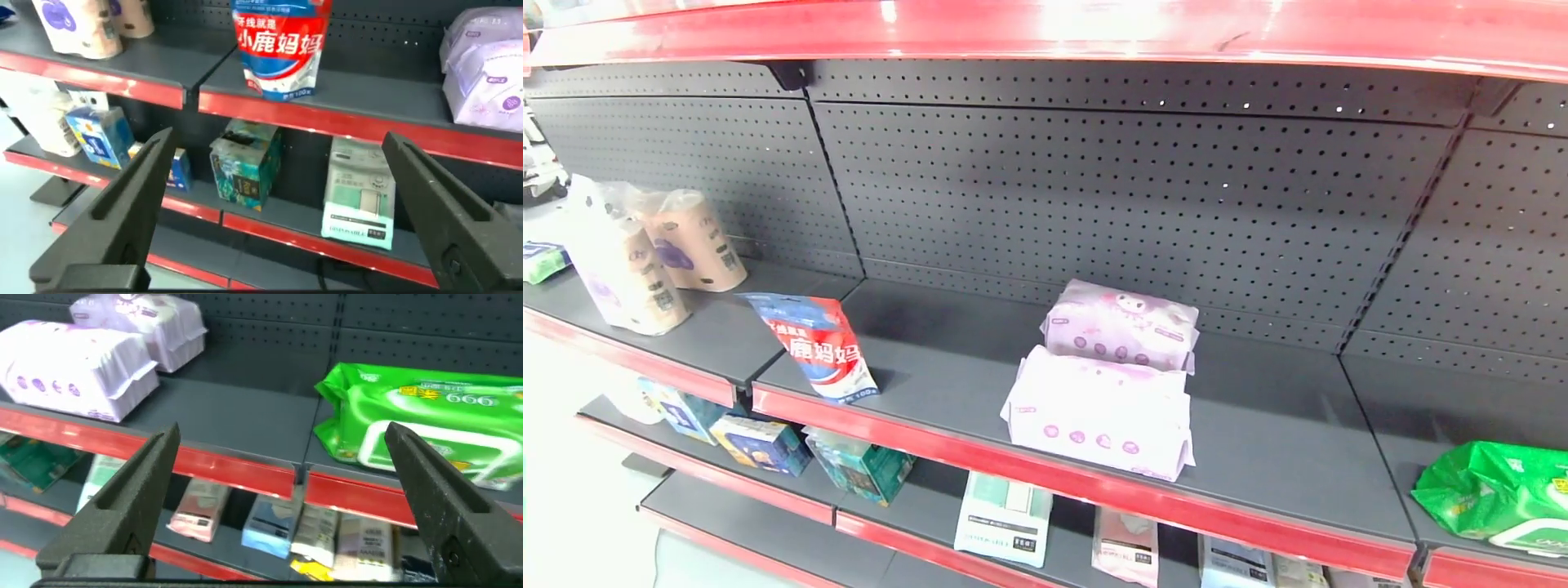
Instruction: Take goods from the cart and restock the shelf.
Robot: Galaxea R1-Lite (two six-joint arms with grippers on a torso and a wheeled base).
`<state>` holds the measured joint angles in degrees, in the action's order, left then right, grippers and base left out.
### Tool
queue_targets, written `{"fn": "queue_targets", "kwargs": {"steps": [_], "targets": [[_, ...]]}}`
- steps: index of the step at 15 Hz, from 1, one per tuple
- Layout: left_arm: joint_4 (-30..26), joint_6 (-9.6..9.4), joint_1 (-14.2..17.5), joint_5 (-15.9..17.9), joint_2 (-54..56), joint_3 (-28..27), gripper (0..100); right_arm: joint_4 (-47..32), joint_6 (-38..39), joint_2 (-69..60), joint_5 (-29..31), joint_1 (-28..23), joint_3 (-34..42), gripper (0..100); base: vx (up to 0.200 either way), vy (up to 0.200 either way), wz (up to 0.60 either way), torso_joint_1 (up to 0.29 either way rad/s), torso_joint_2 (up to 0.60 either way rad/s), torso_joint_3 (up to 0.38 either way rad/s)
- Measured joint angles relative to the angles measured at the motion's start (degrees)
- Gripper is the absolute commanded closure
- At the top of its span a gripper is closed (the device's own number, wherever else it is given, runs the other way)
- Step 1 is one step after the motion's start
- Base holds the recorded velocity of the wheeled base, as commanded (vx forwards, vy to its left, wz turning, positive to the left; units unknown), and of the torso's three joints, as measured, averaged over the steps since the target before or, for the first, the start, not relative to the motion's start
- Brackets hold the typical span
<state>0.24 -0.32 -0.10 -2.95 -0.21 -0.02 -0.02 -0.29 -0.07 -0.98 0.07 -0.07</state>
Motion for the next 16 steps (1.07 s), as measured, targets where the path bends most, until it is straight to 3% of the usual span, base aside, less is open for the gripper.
{"fn": "queue_targets", "kwargs": {"steps": [7, 16], "targets": [[0.00, -0.04, -0.01, 0.00, 0.00, 0.02, 0, 0.02, 0.11, 0.00, 0.02, 0.00, -0.02, 0, 0.000, 0.000, -0.60, 0.005, 0.01, -0.002], [-0.02, -0.01, 0.02, -0.02, 0.00, 0.02, 0, 0.02, 0.09, 0.00, 0.02, 0.00, -0.02, 0, 0.000, 0.000, 0.00, 0.000, 0.00, 0.000]]}}
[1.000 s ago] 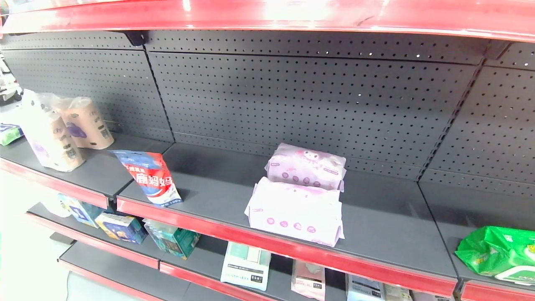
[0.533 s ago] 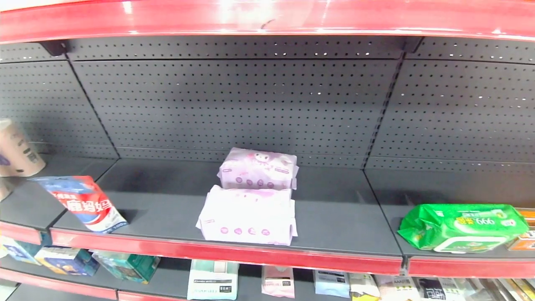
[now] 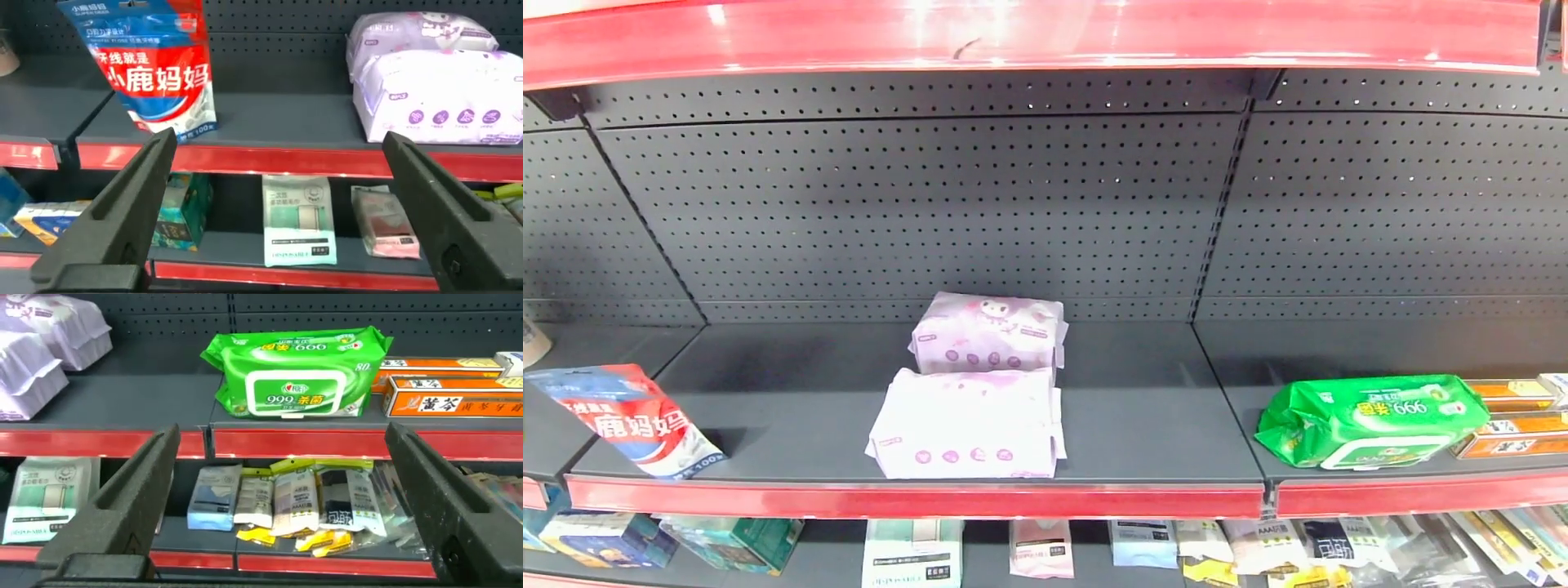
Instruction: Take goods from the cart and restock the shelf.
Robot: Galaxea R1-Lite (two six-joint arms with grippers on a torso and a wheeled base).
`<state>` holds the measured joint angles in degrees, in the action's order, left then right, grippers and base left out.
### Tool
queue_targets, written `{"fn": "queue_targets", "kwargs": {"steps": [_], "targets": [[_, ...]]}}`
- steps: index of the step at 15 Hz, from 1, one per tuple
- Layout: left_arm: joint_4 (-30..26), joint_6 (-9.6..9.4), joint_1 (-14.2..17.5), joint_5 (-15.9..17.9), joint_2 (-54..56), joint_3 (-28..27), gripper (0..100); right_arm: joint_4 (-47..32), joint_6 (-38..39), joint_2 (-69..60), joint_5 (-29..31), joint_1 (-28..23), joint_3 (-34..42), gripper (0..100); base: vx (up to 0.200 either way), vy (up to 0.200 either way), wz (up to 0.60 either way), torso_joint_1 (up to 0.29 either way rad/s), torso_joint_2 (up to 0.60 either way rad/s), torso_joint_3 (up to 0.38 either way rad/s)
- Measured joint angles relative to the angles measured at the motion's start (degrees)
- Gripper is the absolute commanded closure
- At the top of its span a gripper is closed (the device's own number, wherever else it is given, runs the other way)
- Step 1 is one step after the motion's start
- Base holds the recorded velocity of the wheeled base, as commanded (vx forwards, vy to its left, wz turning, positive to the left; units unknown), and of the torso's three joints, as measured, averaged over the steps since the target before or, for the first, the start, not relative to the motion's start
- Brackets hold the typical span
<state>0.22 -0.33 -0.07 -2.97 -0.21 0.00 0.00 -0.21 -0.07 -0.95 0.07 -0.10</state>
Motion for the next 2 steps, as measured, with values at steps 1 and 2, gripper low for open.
{"fn": "queue_targets", "kwargs": {"steps": [1, 2], "targets": [[0.02, 0.00, 0.00, 0.00, 0.00, 0.00, 0, 0.00, -0.12, 0.00, 0.00, 0.00, 0.00, 0, 0.000, 0.000, 0.00, 0.000, 0.00, 0.000], [0.00, 0.00, -0.04, 0.00, 0.00, 0.00, 0, 0.00, -0.39, 0.00, 0.11, -0.02, 0.00, 0, 0.000, 0.000, 0.00, 0.000, 0.00, 0.000]]}}
